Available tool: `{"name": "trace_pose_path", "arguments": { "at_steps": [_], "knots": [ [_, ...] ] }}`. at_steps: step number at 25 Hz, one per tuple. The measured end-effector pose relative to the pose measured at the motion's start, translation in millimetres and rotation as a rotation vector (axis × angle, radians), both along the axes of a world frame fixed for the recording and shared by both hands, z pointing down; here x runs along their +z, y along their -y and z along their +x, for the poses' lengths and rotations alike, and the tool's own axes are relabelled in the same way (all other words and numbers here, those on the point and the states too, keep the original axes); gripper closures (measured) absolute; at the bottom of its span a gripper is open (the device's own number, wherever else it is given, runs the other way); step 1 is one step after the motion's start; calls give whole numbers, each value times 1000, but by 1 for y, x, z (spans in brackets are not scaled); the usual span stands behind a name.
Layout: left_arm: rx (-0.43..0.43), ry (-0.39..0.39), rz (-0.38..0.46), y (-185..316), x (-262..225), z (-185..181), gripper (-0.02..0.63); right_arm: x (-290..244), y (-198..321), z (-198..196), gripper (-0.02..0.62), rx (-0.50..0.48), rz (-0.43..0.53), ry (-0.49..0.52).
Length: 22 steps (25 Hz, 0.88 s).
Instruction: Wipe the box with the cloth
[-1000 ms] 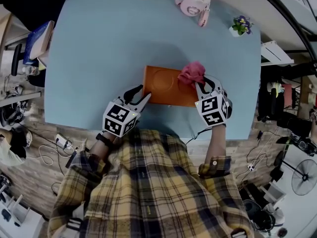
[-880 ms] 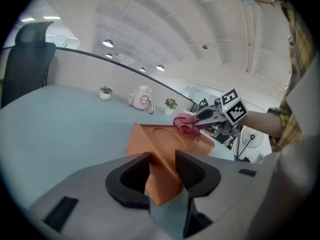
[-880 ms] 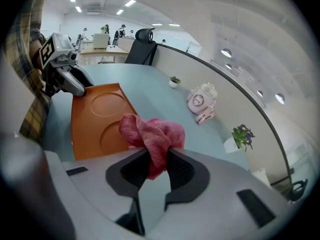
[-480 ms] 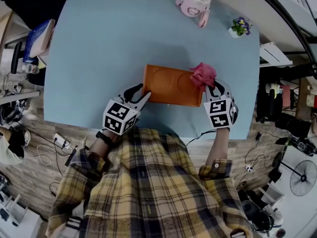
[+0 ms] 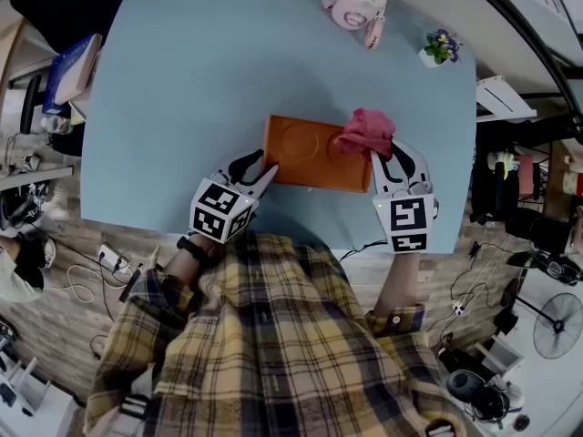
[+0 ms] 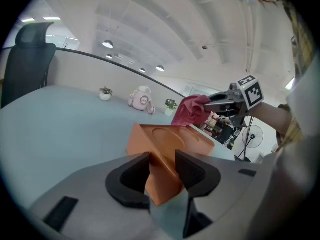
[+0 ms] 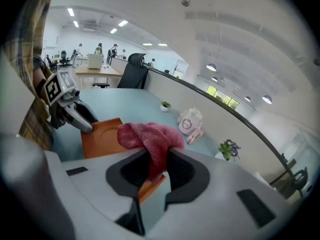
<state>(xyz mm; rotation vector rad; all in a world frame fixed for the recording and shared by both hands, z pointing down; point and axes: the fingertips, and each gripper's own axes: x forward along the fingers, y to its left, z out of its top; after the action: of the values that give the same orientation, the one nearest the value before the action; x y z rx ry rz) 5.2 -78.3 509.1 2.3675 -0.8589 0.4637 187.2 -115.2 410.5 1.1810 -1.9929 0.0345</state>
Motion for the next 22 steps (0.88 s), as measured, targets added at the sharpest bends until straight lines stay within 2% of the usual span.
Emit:
{"name": "trace_pose_path", "arguments": {
  "at_steps": [7,9,12,14,17,22],
  "knots": [
    [-6,1,4,0,0,0,448,-32,-3,-90,508,-179,62,195],
    [-8,-1,4,0,1,1,448,-31,-7,-117,508,-226,43,272],
    [-12,-2,6,0,0,1,448,-11,-13,-152,508,-283,-42,371],
    [-13,-4,6,0,0,1,448,12,-16,-167,508,-310,-113,378],
    [-14,-6,4,0,0,2,448,48,-20,-180,508,-340,-188,308],
    [-17,-12,0,1,0,0,448,73,-14,-181,508,-331,-243,299]
  ]
}}
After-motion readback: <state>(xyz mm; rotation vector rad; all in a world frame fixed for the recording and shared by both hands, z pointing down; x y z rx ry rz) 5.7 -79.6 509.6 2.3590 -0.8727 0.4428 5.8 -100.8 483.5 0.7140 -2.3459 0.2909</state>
